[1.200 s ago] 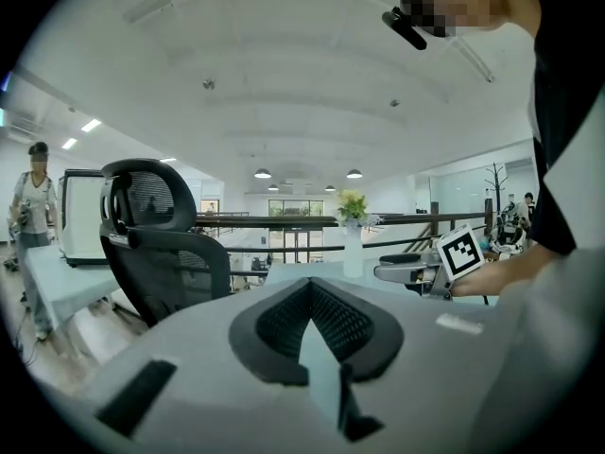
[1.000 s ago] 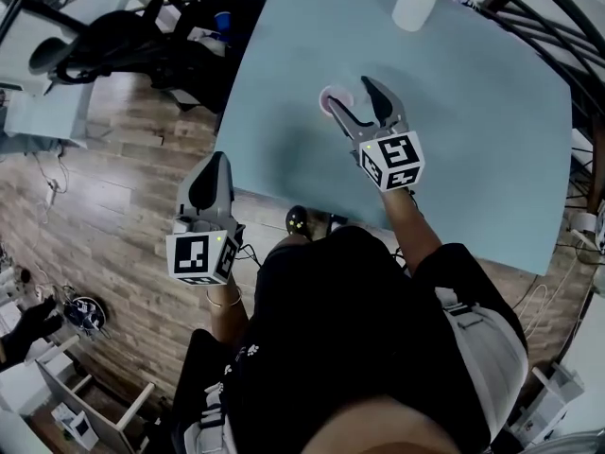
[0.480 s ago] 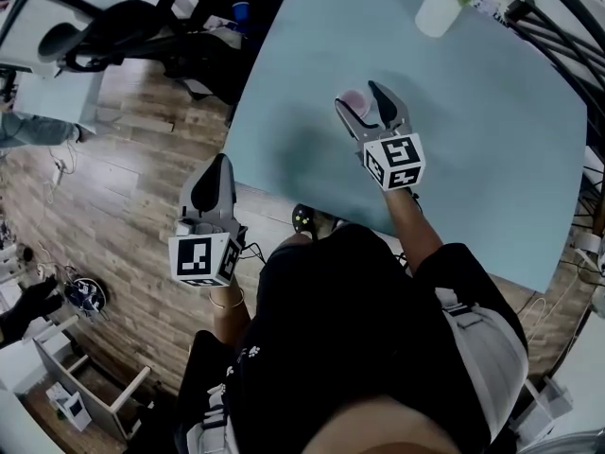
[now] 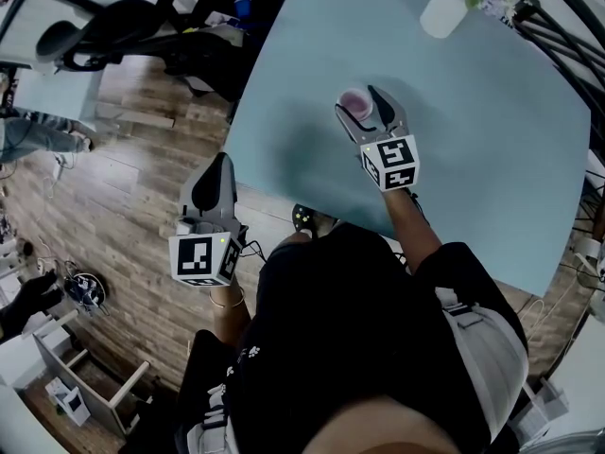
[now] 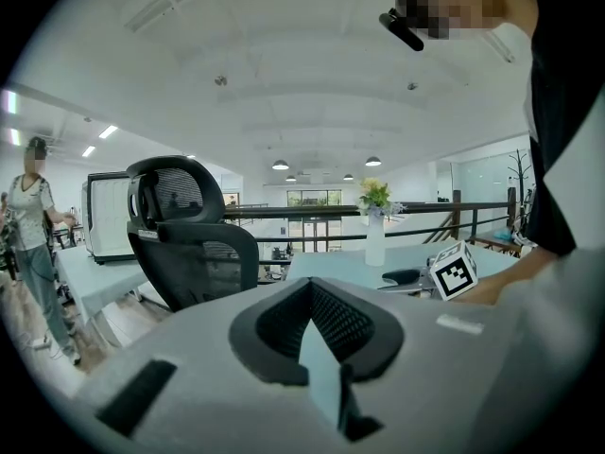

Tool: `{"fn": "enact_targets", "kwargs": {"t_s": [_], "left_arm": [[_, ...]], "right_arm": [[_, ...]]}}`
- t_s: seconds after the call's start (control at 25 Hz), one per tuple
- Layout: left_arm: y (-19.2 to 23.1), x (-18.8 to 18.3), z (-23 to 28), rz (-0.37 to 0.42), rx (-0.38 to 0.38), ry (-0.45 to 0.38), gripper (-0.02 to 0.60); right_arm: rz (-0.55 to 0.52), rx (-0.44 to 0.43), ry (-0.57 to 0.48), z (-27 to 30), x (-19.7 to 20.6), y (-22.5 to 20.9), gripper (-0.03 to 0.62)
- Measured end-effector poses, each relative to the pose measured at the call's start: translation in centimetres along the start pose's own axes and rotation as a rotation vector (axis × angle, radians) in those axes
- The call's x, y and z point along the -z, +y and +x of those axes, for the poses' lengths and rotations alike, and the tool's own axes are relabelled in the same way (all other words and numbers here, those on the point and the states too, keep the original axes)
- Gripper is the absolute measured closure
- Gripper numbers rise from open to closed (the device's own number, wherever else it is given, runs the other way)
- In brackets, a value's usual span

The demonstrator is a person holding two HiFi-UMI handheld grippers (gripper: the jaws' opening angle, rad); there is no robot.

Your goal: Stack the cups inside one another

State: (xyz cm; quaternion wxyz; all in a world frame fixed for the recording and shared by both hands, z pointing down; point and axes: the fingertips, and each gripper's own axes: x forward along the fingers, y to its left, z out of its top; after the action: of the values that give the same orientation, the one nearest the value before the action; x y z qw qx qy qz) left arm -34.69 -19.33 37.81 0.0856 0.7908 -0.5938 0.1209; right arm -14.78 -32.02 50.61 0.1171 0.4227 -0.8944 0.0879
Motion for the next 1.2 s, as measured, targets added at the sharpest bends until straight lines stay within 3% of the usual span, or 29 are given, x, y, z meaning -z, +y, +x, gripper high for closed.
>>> {"fn": "enact_targets", "kwargs": {"t_s": [0.72,1.0,1.2], "left_arm": [[0.5,0.3,0.0,0.006,0.012,0.015,0.589],[0.8,0.4,-0.1,0.001,0.034,0.004,0.589],[0.4,0.0,0.3,0.009,0.073,-0.017,0.589]], "right_arm": [[-0.009,0.005,0.007,0.8,0.8,0.0,0.267],[0.056,0.017,-0.077,-0.3,-1.8,0.2,0.269],[0.073,0.030,-0.169,-2.4,-4.5,0.8,0.339]]}}
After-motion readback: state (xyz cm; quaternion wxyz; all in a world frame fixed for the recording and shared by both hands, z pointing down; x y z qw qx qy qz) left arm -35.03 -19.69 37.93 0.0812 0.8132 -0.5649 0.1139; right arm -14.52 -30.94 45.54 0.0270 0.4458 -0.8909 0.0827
